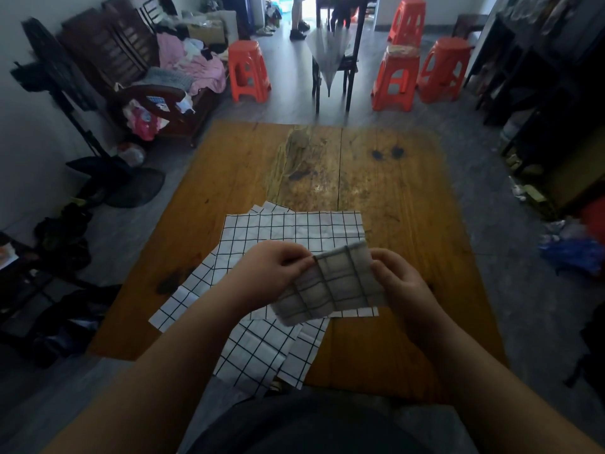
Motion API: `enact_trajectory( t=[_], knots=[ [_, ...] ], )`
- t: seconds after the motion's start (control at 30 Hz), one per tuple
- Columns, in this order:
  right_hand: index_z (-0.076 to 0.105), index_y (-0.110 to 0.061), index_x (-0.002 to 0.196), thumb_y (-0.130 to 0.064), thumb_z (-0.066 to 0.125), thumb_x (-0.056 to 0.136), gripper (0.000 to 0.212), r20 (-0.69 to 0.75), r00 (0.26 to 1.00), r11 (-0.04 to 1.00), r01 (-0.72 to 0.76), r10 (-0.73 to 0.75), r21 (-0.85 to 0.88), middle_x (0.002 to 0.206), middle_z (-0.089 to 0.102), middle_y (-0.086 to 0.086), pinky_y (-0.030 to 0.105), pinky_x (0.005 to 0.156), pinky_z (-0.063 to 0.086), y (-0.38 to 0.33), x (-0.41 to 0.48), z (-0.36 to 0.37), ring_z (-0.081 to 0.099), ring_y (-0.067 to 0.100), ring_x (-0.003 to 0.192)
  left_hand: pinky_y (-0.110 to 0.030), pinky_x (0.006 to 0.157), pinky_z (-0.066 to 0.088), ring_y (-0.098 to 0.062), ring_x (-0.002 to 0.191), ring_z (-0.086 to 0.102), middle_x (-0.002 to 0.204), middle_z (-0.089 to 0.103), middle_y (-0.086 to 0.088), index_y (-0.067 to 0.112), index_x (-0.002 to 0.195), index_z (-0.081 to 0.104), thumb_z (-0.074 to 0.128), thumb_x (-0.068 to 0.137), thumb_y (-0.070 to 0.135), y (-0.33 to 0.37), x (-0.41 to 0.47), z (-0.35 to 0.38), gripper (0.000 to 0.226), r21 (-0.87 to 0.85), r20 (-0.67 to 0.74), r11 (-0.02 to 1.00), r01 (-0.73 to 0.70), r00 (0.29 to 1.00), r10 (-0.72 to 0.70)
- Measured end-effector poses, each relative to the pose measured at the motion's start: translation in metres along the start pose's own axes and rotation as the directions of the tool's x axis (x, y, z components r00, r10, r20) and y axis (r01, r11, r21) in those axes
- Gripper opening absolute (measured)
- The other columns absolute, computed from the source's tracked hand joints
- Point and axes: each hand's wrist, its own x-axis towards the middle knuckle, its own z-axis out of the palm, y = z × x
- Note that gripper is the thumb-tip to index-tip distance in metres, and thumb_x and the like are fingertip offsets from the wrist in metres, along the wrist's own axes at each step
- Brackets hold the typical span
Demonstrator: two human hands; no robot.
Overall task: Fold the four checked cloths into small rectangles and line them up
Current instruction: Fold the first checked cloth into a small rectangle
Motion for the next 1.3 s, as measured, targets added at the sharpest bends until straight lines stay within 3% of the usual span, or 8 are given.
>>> enact_trajectory(
  t=[0.07,0.17,0.33,0.5,0.83,1.07,1.23,1.3],
  knots=[
    [0.066,-0.022,0.125,-0.069,0.075,0.070,0.073,0.125,0.986,0.938,-0.146,0.112,0.315,0.128,0.066,0.012,0.048,0.095,0.053,0.006,-0.001,-0.001,0.062,0.035,0.119,-0.024,0.072,0.049,0.000,0.084,0.062,0.090,0.072,0.009,0.025,0.097,0.074,0.059,0.098,0.027,0.004,-0.002,0.002,0.015,-0.230,-0.055,0.972,0.050,0.996,-0.064],
    [0.058,-0.022,0.137,-0.067,0.073,0.073,0.080,0.273,0.955,0.792,-0.256,0.117,0.555,0.139,0.059,0.019,0.058,0.107,0.044,0.013,-0.002,0.001,0.056,0.038,0.129,-0.030,0.073,0.050,-0.013,0.090,0.064,0.095,0.071,0.003,0.020,0.097,0.074,0.059,0.098,0.027,0.009,-0.005,0.008,0.016,-0.497,-0.070,0.859,0.122,0.981,-0.180],
    [0.060,-0.021,0.125,-0.027,0.053,0.100,0.027,0.050,0.976,0.941,-0.219,0.214,0.256,0.125,0.066,0.013,0.047,0.088,0.058,0.009,-0.001,0.026,0.068,0.031,0.109,-0.036,0.073,0.052,-0.022,0.097,0.064,0.104,0.070,-0.004,0.017,0.105,0.071,0.056,0.099,0.024,0.003,-0.007,0.022,0.018,-0.636,-0.022,0.742,0.210,0.957,-0.289],
    [0.065,-0.025,0.114,-0.018,0.054,0.100,0.019,-0.119,0.982,0.985,-0.138,0.150,0.103,0.113,0.072,0.005,0.041,0.079,0.060,0.006,-0.001,0.026,0.071,0.024,0.101,-0.032,0.070,0.060,-0.024,0.097,0.070,0.110,0.069,-0.011,0.011,0.122,0.062,0.055,0.100,0.020,-0.005,-0.010,0.029,0.024,-0.638,0.074,0.714,0.287,0.947,-0.314],
    [0.067,-0.020,0.114,-0.011,0.056,0.098,0.021,-0.008,0.998,0.998,-0.057,0.057,-0.028,0.104,0.076,0.007,0.033,0.072,0.061,-0.005,-0.008,0.003,0.073,0.022,0.093,-0.038,0.068,0.061,-0.030,0.089,0.075,0.098,0.076,-0.015,0.014,0.112,0.069,0.062,0.095,0.010,-0.011,-0.014,0.026,0.019,-0.759,0.119,0.595,0.262,0.956,-0.269],
    [0.077,-0.009,0.092,0.004,0.048,0.098,0.032,0.051,0.997,0.997,-0.051,0.054,-0.064,0.106,0.073,0.010,0.031,0.076,0.060,-0.006,-0.009,-0.010,0.072,0.024,0.097,-0.034,0.063,0.058,-0.022,0.078,0.073,0.091,0.075,-0.009,0.006,0.090,0.073,0.050,0.096,-0.002,-0.011,-0.013,0.025,0.026,-0.738,0.111,0.624,0.258,0.958,-0.265],
    [0.070,-0.005,0.087,0.002,0.045,0.096,0.028,0.082,0.994,0.994,-0.071,0.078,-0.087,0.106,0.070,0.014,0.035,0.080,0.059,0.004,-0.005,-0.016,0.068,0.032,0.102,-0.035,0.067,0.059,-0.025,0.089,0.070,0.107,0.069,-0.012,0.008,0.098,0.071,0.051,0.098,0.007,-0.010,-0.011,0.024,0.020,-0.698,0.124,0.667,0.261,0.961,-0.246],
    [0.068,-0.010,0.092,-0.011,0.050,0.092,0.018,0.079,0.997,0.987,-0.012,0.025,-0.160,0.115,0.070,0.003,0.034,0.085,0.057,0.005,-0.003,-0.015,0.065,0.019,0.110,-0.031,0.067,0.059,-0.024,0.094,0.069,0.108,0.069,-0.008,0.009,0.101,0.070,0.057,0.098,0.010,-0.009,-0.010,0.025,0.014,-0.631,0.089,0.743,0.224,0.972,-0.218]
  ],
)
